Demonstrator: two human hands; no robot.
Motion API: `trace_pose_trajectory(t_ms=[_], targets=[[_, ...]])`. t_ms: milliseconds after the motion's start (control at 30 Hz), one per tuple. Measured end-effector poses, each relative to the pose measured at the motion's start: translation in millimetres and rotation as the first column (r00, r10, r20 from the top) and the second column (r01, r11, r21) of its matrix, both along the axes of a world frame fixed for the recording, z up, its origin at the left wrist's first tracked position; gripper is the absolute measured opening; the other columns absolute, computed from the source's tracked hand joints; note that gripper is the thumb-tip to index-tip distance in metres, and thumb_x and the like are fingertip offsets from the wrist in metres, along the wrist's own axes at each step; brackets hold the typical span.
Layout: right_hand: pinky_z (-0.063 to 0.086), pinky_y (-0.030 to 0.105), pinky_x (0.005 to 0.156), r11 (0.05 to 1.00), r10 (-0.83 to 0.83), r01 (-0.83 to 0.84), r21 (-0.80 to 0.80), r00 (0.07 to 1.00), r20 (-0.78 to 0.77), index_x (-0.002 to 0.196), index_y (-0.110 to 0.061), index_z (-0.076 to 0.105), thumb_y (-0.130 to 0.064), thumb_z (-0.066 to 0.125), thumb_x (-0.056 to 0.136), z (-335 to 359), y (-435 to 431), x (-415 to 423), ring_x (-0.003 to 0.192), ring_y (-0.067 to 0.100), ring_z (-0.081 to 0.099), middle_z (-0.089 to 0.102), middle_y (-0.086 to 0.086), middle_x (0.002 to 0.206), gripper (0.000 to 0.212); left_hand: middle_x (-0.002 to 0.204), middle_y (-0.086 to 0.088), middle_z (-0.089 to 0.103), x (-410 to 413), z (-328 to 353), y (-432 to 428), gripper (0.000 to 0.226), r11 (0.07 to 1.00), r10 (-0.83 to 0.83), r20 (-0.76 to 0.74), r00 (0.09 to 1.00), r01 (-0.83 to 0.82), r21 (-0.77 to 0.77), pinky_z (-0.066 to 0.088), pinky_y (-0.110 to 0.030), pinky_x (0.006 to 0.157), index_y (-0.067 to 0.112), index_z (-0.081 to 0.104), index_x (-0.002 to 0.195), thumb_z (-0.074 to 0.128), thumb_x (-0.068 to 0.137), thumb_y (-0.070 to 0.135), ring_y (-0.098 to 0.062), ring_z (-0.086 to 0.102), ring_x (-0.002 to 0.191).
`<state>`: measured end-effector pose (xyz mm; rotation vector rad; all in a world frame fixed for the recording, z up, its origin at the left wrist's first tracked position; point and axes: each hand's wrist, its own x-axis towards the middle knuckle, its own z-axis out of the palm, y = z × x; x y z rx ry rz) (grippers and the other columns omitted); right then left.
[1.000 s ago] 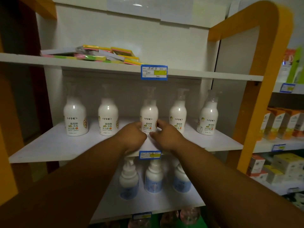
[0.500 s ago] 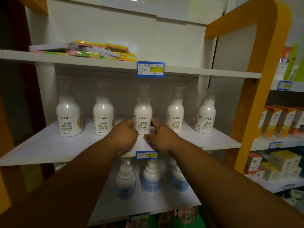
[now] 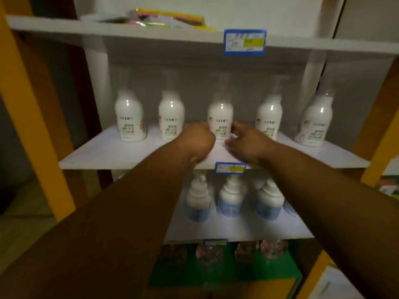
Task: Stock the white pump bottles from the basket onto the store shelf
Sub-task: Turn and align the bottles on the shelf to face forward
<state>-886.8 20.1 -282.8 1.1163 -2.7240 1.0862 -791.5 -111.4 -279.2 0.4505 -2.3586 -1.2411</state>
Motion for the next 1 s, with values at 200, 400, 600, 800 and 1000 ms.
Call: trace_pose_trajectory(t_ms=[200,400,600,800,1000], targets=[[0.046,0.034,0.102,0.999,0.032,-0.034,0.040,0.998,0.051,0.148,-0.033,0.046,-0.023,0.064,0.092,5.1,6.3,0.6,0.121,0.018,0.061,0.062,-0.006,0.140,0.059,0.102,-0.010,0.076,1.2,1.6,-0.7,0.037,0.991,-0.019,0.009,1.000,0.018,0.130,0.059,-0.051,0.084,0.019,0.071,0.109,0.051,0.080,0.011,-0.033,0.074,0.092],[0.046,0.046,0.109,0.995,0.048,-0.051,0.084,0.998,0.029,0.153,-0.037,0.035,-0.028,0.062,0.090,6.7,8.3,3.2,0.124,0.023,0.060,0.057,-0.002,0.146,0.069,0.097,-0.011,0.077,-1.7,0.2,0.5,0.032,0.981,-0.053,-0.005,0.999,0.053,0.189,0.060,-0.050,0.083,0.017,0.071,0.107,0.047,0.089,0.005,-0.032,0.075,0.086],[0.056,0.046,0.098,0.998,0.063,-0.064,0.018,0.995,0.081,0.150,-0.039,0.038,-0.010,0.058,0.088,5.3,12.6,6.3,0.108,0.021,0.067,0.062,-0.003,0.137,0.072,0.104,-0.007,0.074,-6.1,-3.3,4.3,0.033,0.997,-0.005,-0.005,1.000,0.005,0.075,0.058,-0.046,0.087,0.019,0.069,0.113,0.048,0.090,0.009,-0.029,0.071,0.091],[0.058,0.041,0.093,0.995,0.086,-0.081,-0.048,0.992,0.095,0.143,-0.041,0.046,-0.008,0.055,0.087,3.5,14.1,6.5,0.102,0.017,0.068,0.066,-0.005,0.131,0.066,0.110,-0.008,0.073,-4.2,-1.4,7.4,0.032,1.000,0.013,0.002,1.000,-0.013,-0.024,0.056,-0.045,0.092,0.018,0.068,0.117,0.048,0.093,0.009,-0.029,0.069,0.096],[0.059,0.034,0.086,0.994,0.096,-0.090,-0.064,0.990,0.103,0.142,-0.038,0.047,-0.009,0.055,0.085,1.3,16.3,4.1,0.100,0.016,0.069,0.067,-0.006,0.127,0.064,0.110,-0.008,0.072,-2.1,0.8,12.4,0.029,0.998,0.041,-0.012,0.999,-0.041,-0.053,0.055,-0.041,0.090,0.014,0.067,0.117,0.048,0.095,0.009,-0.027,0.068,0.094]])
